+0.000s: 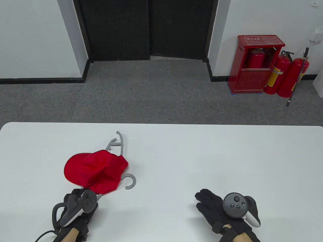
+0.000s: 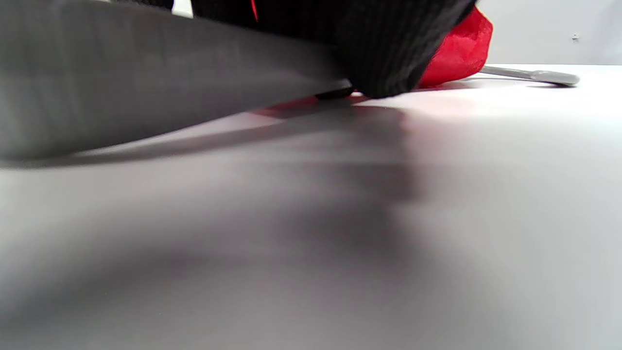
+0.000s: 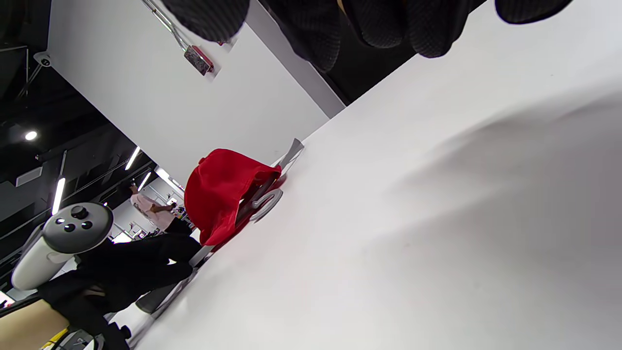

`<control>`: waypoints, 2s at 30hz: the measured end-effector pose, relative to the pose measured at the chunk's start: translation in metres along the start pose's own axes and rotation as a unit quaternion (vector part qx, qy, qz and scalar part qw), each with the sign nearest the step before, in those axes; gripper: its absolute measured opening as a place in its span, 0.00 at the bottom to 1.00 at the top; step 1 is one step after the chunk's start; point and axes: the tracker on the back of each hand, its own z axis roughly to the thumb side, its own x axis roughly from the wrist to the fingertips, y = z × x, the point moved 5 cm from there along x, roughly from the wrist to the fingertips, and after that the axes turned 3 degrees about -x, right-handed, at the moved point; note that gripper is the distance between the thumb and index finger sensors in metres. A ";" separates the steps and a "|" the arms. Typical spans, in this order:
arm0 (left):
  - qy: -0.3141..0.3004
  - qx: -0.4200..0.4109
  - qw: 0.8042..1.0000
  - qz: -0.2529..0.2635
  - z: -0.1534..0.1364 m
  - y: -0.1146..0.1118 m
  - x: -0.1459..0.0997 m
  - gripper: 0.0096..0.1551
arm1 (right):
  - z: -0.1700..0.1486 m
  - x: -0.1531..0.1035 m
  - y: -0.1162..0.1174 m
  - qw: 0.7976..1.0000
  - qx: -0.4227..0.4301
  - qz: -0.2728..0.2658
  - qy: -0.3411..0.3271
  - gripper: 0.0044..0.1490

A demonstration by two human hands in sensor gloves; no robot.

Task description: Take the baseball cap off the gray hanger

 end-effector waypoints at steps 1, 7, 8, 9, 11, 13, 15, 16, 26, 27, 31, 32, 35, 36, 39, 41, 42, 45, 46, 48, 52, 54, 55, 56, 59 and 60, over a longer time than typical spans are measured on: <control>0.001 0.000 1.000 -0.001 0.000 0.000 0.000 0.23 | 0.000 0.000 0.000 1.000 -0.001 0.001 0.000 0.40; 0.023 -0.050 0.998 -0.001 -0.013 0.010 0.000 0.25 | -0.001 -0.001 -0.002 1.000 0.004 -0.001 0.001 0.40; 0.026 -0.063 0.998 0.009 -0.015 0.015 -0.001 0.25 | -0.001 -0.001 -0.002 1.000 0.005 -0.001 0.001 0.40; 0.031 -0.075 0.996 0.023 -0.018 0.021 -0.002 0.25 | -0.001 -0.001 -0.002 1.000 0.005 0.000 0.001 0.40; 0.039 -0.097 0.994 0.039 -0.022 0.030 -0.004 0.24 | 0.000 -0.001 -0.002 1.000 0.004 0.002 0.000 0.40; 0.046 -0.117 0.991 0.051 -0.027 0.037 -0.005 0.24 | 0.000 -0.001 -0.002 1.000 0.002 0.005 0.000 0.40; 0.051 -0.147 0.986 0.068 -0.033 0.046 -0.008 0.24 | 0.000 -0.001 -0.002 1.000 0.000 0.007 0.000 0.40; 0.052 -0.161 0.983 0.073 -0.035 0.048 -0.008 0.24 | 0.000 -0.001 -0.002 1.000 0.000 0.007 0.000 0.40; 0.057 -0.297 0.946 0.119 -0.058 0.070 -0.018 0.25 | 0.000 -0.001 -0.001 1.000 0.001 0.013 0.002 0.40; 0.054 -0.314 0.940 0.124 -0.059 0.072 -0.020 0.24 | 0.000 -0.001 -0.001 1.000 0.001 0.013 0.002 0.40; 0.026 -0.378 0.915 0.141 -0.058 0.084 -0.027 0.24 | 0.001 -0.003 -0.006 1.000 0.005 0.003 0.000 0.40; 0.009 -0.399 0.906 0.142 -0.056 0.088 -0.029 0.24 | 0.002 -0.003 -0.008 1.000 0.006 -0.002 -0.001 0.40; -0.029 -0.457 0.880 0.125 -0.049 0.094 -0.034 0.24 | 0.005 -0.005 -0.011 1.000 0.002 -0.010 -0.005 0.40; -0.043 -0.480 0.868 0.120 -0.046 0.096 -0.036 0.24 | 0.005 -0.005 -0.012 1.000 0.002 -0.009 -0.006 0.40; -0.087 -0.518 0.845 0.098 -0.031 0.104 -0.040 0.25 | 0.007 -0.006 -0.017 1.000 -0.002 -0.019 -0.009 0.40; -0.110 -0.523 0.840 0.091 -0.019 0.110 -0.044 0.25 | 0.009 -0.009 -0.024 0.999 -0.001 -0.034 -0.012 0.40; -0.118 -0.524 0.839 0.087 -0.015 0.112 -0.046 0.25 | 0.010 -0.010 -0.026 0.999 -0.001 -0.041 -0.013 0.40; -0.149 -0.527 0.834 0.070 0.001 0.117 -0.051 0.24 | 0.015 -0.016 -0.039 0.996 -0.003 -0.083 -0.023 0.40; -0.158 -0.528 0.832 0.065 0.005 0.118 -0.053 0.24 | 0.017 -0.018 -0.044 0.994 -0.007 -0.103 -0.029 0.40; -0.172 -0.524 0.832 0.061 0.014 0.119 -0.055 0.24 | 0.020 -0.022 -0.051 0.990 -0.010 -0.132 -0.038 0.40; -0.195 -0.493 0.846 0.059 0.030 0.122 -0.061 0.24 | 0.023 -0.033 -0.065 0.978 0.009 -0.199 -0.065 0.43; -0.212 -0.470 0.854 0.066 0.042 0.123 -0.065 0.24 | 0.031 -0.040 -0.073 0.963 0.016 -0.249 -0.097 0.44; -0.217 -0.461 0.858 0.070 0.046 0.124 -0.066 0.24 | 0.036 -0.043 -0.074 0.958 0.011 -0.264 -0.109 0.43; -0.219 -0.446 0.864 0.084 0.052 0.126 -0.070 0.23 | 0.041 -0.046 -0.076 0.952 -0.002 -0.282 -0.123 0.42; -0.243 -0.383 0.884 0.111 0.073 0.130 -0.081 0.23 | 0.061 -0.054 -0.076 0.930 -0.061 -0.328 -0.158 0.37; -0.254 -0.365 0.888 0.115 0.081 0.131 -0.085 0.23 | 0.068 -0.054 -0.072 0.927 -0.082 -0.326 -0.168 0.36</control>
